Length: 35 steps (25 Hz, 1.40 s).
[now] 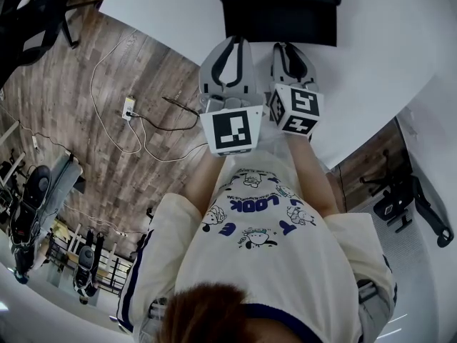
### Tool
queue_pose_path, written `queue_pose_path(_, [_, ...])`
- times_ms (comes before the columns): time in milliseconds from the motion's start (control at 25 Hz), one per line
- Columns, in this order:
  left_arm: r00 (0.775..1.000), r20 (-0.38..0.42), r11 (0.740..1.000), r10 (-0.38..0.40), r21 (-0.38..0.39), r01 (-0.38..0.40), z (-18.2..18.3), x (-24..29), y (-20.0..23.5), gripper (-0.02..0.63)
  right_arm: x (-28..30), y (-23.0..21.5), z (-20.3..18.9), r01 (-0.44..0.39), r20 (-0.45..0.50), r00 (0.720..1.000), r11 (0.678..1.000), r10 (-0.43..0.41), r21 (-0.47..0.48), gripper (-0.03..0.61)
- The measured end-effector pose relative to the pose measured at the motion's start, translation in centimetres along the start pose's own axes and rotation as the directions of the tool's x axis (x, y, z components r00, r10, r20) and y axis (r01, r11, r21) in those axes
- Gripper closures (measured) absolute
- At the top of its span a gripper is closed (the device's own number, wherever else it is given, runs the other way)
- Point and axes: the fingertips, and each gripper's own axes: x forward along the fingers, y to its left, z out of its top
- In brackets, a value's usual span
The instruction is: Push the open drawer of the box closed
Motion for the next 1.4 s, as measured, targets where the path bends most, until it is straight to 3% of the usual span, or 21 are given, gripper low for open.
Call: queue_pose_path(1400, [0.999,-0.001,0.998,0.048,-0.039,-0.048,0.4,2.1,0.7,0.571,5.0,-1.1,4.5,0.000,0.056,0.998,1.000,0.000,0.002,0.492])
